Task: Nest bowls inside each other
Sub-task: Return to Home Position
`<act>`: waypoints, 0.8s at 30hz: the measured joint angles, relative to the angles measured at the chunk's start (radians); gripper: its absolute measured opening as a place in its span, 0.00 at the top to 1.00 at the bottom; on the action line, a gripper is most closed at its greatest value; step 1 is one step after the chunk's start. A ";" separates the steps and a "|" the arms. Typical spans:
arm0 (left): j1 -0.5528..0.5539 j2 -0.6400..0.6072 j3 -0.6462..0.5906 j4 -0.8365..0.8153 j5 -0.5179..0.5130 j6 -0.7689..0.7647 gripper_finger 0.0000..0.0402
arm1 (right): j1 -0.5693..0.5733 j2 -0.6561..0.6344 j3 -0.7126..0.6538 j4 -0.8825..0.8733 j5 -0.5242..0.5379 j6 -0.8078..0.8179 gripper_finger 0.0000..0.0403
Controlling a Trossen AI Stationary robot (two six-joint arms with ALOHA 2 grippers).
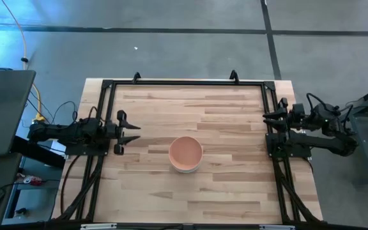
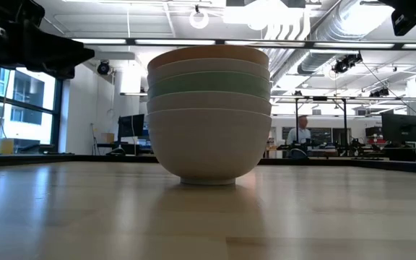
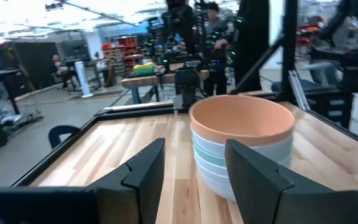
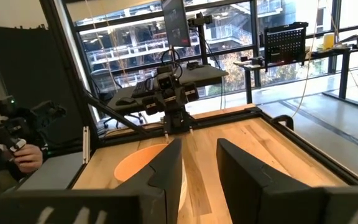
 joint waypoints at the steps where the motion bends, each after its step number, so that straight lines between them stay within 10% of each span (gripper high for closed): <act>1: 0.000 0.000 0.000 -0.004 0.015 0.013 0.61 | 0.000 0.000 0.000 -0.002 -0.004 0.001 0.77; 24: 0.000 0.000 0.000 -0.010 0.044 0.089 0.61 | 0.000 0.000 -0.291 0.387 -0.107 0.001 0.77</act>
